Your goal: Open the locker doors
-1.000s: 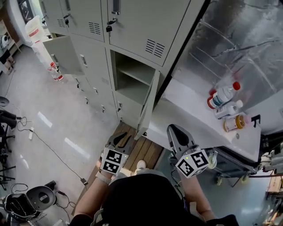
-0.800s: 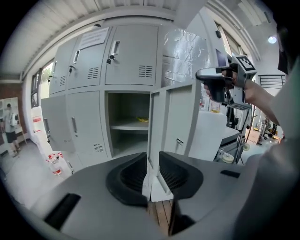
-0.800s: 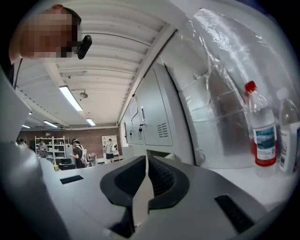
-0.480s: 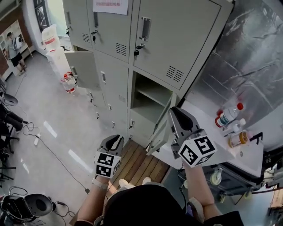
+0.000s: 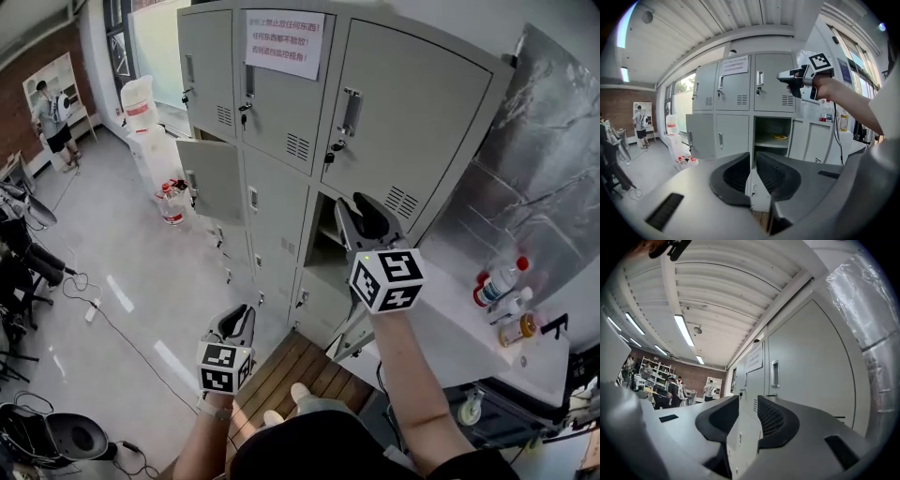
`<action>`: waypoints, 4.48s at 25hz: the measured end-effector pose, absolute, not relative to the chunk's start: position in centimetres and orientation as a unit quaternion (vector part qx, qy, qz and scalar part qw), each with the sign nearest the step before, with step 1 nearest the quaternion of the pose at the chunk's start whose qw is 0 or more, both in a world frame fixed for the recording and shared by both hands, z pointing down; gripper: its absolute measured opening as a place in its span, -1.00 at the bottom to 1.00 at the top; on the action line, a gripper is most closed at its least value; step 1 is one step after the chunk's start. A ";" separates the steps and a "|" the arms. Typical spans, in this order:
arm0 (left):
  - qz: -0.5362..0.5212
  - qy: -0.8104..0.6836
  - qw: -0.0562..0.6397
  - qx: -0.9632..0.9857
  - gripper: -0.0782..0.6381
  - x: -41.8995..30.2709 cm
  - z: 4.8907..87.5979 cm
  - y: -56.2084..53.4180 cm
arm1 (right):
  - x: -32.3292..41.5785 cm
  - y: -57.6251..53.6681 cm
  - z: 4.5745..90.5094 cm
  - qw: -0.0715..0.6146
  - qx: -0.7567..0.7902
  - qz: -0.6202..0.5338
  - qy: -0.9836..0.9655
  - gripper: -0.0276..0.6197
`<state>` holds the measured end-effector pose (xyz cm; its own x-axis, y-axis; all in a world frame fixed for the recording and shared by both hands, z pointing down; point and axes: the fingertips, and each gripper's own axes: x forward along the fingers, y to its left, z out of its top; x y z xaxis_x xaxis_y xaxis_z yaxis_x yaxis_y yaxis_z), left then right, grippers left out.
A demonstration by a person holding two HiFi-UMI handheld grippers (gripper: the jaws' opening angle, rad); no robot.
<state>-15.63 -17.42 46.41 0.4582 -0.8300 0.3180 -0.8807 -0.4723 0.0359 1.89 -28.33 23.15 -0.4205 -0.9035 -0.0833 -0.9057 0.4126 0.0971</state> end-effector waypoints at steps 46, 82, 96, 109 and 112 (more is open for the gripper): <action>0.117 -0.544 0.118 0.822 -0.62 -19.1 46.7 -21.2 | -4.0 -38.8 16.1 0.046 -0.563 0.063 0.823 0.13; 0.128 -0.374 0.045 0.918 -0.63 -3.0 46.1 -16.2 | 4.4 -13.5 16.3 0.075 -0.509 0.130 0.847 -0.46; 0.136 -0.363 0.057 0.920 -0.63 1.1 46.4 -13.9 | 13.2 -7.1 16.3 0.115 -0.545 0.116 0.822 -0.68; 0.142 -0.381 0.060 0.911 -0.63 0.9 46.4 -12.0 | 15.6 -5.0 16.9 0.121 -0.556 0.121 0.813 -0.81; 0.145 -0.392 0.063 0.906 -0.63 -0.1 46.7 -11.5 | 14.2 -4.8 17.9 0.126 -0.536 0.112 0.827 -0.82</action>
